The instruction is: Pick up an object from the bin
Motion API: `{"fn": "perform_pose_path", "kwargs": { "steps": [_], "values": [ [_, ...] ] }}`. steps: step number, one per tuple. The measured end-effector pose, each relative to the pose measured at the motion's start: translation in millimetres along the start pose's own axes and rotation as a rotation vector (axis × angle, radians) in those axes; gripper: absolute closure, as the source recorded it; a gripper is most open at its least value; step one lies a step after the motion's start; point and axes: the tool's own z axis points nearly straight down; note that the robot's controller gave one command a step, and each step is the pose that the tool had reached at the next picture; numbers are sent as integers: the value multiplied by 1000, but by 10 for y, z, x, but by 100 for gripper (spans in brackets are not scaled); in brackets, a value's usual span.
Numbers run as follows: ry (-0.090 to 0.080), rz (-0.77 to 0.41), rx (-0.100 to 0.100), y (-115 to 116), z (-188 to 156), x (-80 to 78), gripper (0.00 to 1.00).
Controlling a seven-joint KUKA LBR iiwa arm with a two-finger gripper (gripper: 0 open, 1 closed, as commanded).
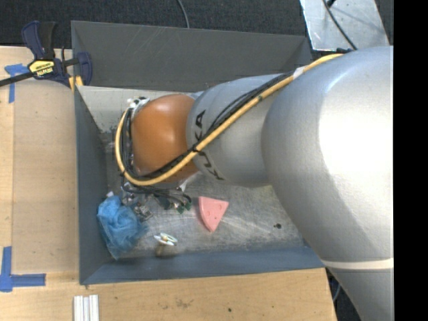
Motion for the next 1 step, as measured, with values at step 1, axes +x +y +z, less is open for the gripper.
{"fn": "perform_pose_path", "kwargs": {
  "steps": [1],
  "values": [
    [0,0,0,0,0,0,100]
  ]
}}
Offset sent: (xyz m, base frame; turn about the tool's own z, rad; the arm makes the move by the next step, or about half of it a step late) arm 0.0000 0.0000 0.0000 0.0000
